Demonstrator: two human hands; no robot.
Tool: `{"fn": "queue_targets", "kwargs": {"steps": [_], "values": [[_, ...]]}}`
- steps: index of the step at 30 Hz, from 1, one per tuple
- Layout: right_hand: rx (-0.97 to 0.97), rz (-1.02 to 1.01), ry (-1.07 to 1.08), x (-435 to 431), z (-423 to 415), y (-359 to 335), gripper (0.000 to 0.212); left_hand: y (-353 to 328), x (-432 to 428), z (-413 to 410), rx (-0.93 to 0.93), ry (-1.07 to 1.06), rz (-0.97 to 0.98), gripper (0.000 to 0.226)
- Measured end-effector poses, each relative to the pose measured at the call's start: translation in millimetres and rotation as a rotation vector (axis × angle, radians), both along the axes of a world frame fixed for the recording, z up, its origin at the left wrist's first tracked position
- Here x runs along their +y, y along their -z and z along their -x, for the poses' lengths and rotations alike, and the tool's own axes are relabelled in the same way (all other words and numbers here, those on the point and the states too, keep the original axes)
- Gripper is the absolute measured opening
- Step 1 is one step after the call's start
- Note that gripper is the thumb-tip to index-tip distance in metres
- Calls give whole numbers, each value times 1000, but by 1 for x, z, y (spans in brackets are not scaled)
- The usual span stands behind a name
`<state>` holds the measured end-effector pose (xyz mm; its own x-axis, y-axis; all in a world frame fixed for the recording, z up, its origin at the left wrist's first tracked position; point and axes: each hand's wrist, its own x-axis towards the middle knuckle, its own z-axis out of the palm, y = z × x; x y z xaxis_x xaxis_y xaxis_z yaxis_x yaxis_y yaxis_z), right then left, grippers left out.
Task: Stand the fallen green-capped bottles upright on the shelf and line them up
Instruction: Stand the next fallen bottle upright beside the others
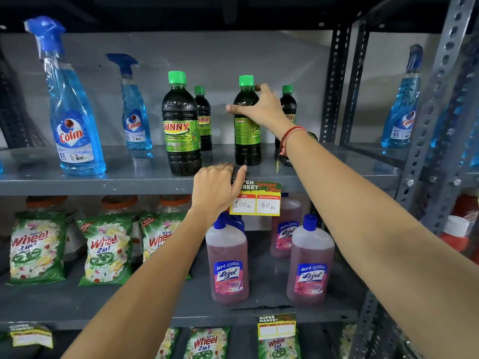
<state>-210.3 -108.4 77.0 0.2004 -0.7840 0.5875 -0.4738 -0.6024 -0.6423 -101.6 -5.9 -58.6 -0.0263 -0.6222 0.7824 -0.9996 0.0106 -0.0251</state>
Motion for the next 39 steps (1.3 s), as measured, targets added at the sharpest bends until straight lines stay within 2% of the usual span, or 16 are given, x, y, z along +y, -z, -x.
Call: {"fn": "queue_targets", "kwargs": {"steps": [4,5,7,9,11,13,16,18,20,23,26,28,31,39], "values": [[-137,-212,-199,-1,4,6,60,1,0,0,16,9,2,60],[-180,-217,-209,-1,6,8,58,1,0,0,20,9,-1,62],[-178,-162,-155,-2,7,8,73,1,-1,0,22,9,0,65],[-60,-68,-12,-3,6,8,92,1,0,0,22,12,-1,66],[5,-21,72,-1,4,7,101,1,-1,0,22,14,4,68],[-8,-67,23,0,6,6,96,1,-1,0,19,12,7,67],[-118,-171,-130,-1,13,7,67,1,-1,-1,8,15,17,68],[-156,-179,-160,-1,16,6,57,2,-1,-2,6,18,27,69],[-153,-125,-136,-1,18,6,58,2,-2,-2,10,26,29,68],[-97,-6,-42,0,16,8,73,2,-2,-1,3,24,38,66],[-97,9,-22,1,13,12,80,1,-1,-1,7,27,36,67],[-77,-27,-46,2,14,14,75,0,0,-1,5,34,38,67],[-83,-81,-120,2,15,19,57,0,1,0,6,48,48,62],[-82,35,-83,19,22,26,51,0,2,1,9,84,149,33]]}}
